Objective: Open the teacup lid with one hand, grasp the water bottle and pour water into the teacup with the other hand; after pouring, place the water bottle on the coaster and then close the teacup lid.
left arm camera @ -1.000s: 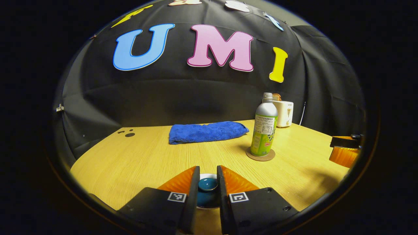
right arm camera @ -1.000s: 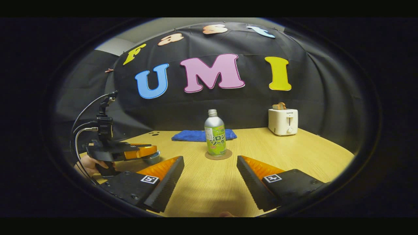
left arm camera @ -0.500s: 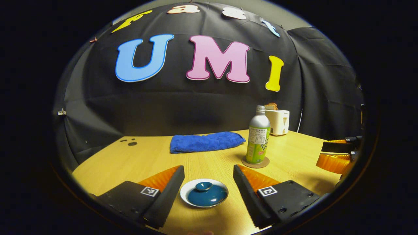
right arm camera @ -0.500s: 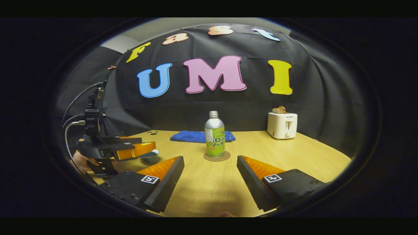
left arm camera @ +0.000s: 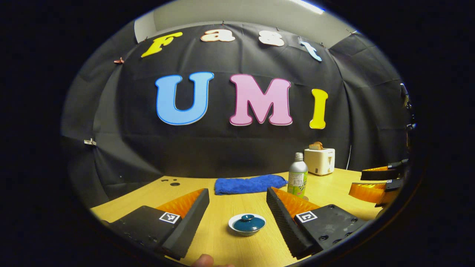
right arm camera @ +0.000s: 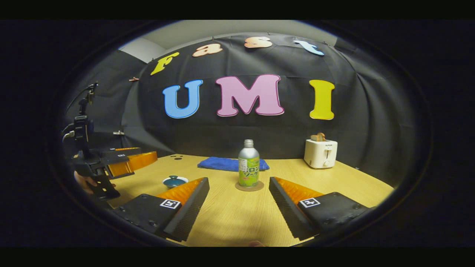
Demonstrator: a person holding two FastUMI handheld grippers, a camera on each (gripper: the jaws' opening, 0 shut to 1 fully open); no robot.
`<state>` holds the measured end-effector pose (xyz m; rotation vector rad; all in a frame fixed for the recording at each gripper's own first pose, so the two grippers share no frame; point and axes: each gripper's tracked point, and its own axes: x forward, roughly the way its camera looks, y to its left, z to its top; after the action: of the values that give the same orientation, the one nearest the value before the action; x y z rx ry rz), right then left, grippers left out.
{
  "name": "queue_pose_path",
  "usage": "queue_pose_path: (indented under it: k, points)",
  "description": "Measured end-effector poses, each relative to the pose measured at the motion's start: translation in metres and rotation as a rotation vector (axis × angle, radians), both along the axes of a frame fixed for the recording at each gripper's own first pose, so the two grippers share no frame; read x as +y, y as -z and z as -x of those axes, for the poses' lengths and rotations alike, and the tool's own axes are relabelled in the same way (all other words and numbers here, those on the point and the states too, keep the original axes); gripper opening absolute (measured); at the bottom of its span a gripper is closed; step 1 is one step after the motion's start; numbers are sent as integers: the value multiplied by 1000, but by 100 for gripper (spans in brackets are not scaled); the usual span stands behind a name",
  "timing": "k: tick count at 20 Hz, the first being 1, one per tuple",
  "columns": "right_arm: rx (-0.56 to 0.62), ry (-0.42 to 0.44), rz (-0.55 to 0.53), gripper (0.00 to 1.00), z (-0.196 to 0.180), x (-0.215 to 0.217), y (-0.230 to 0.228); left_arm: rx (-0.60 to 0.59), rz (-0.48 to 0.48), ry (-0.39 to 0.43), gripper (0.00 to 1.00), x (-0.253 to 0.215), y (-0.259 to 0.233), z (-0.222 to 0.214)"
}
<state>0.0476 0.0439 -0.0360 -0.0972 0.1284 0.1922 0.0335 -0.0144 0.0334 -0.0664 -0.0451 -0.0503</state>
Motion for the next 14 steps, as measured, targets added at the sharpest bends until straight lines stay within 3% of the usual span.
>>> queue_pose_path:
  k: [4, 14]
  points:
    - [-4, -12, -11, 100, 13, 3, 1, -14, -2, -40, 97, 11, 3, 22]
    - [-9, 4, 19, 100, 27, -7, 4, 24, 97, -27, 98, 5, 17, 26]
